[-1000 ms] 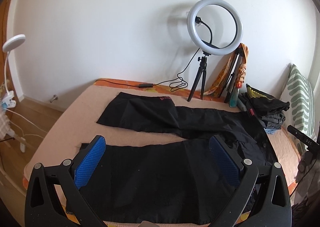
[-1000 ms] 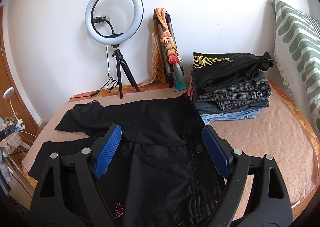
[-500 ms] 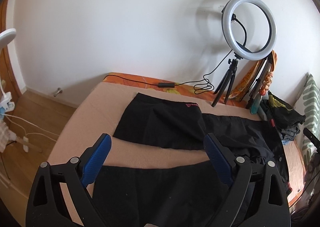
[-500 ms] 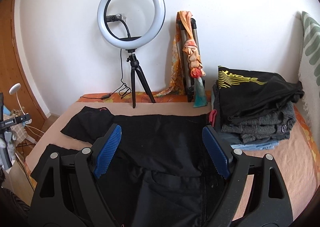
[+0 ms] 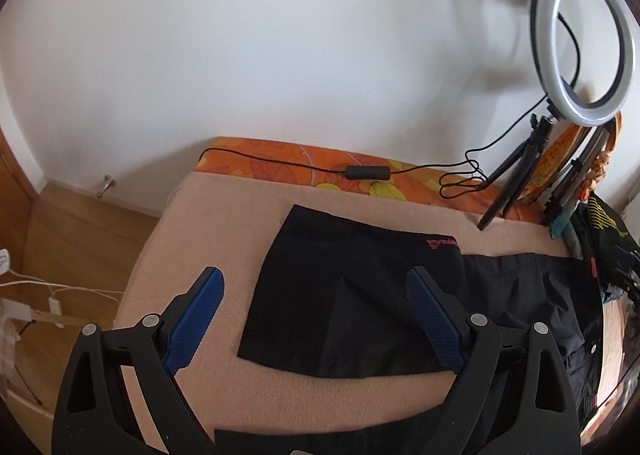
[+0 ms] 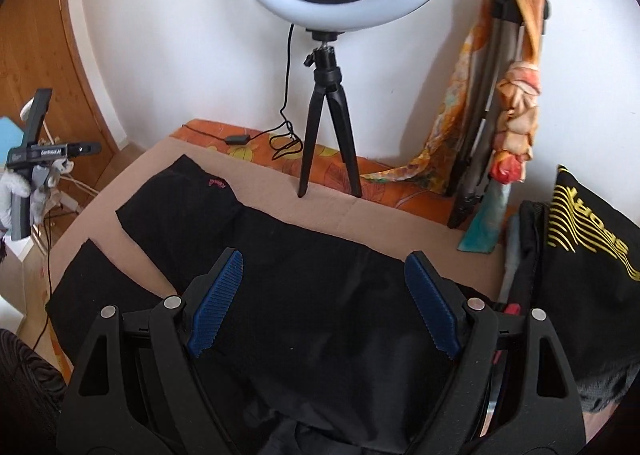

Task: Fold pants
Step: 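Move both grippers to the waistband of the black pants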

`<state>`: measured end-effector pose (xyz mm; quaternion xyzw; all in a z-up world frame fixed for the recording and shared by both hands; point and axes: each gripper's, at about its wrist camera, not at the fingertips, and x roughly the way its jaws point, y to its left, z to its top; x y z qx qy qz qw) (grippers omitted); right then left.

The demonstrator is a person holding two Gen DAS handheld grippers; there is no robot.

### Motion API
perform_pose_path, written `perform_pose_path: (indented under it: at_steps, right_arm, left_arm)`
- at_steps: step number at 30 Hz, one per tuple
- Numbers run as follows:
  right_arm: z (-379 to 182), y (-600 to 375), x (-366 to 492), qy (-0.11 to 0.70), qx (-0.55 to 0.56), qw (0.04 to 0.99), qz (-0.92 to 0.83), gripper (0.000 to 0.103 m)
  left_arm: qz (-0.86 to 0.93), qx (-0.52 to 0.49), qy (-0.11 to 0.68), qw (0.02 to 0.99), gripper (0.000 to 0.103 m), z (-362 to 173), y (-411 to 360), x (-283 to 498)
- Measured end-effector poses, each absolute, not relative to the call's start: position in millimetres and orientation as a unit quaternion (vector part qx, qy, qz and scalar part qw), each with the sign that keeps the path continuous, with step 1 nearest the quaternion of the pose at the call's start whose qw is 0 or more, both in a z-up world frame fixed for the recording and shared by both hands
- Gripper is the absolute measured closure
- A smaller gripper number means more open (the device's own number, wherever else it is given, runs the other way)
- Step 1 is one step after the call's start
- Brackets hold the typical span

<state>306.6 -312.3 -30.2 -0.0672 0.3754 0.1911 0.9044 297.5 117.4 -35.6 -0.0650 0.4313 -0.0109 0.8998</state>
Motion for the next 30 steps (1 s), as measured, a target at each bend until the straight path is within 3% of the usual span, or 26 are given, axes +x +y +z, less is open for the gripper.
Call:
perform_pose_path:
  at_steps: [5,10,20,30]
  right_arm:
    - [-59.3,-300.6,353.6,0.422,-0.092,0.874,0.224,0.017]
    - [-88.5,-289.5,388.3,0.450,-0.121,0.853,0.235,0.017]
    - [-141.5,-270.4,434.3,0.492,-0.182,0.810,0.261,0.017]
    - [-160.6,-273.0,448.5,0.513,-0.190,0.792,0.271,0.017]
  left_arm:
    - [-0.017,-0.095,0.463,0.881,0.014,-67.3,122.6,345.7]
    - [-0.010,-0.076,0.500,0.863,0.024,-105.3,117.6,382.9]
    - [-0.011,-0.088,0.520,0.849,0.024,-135.7,128.1,429.9]
    - [0.001,-0.064,0.540,0.839,0.024,-155.9,132.7,448.1]
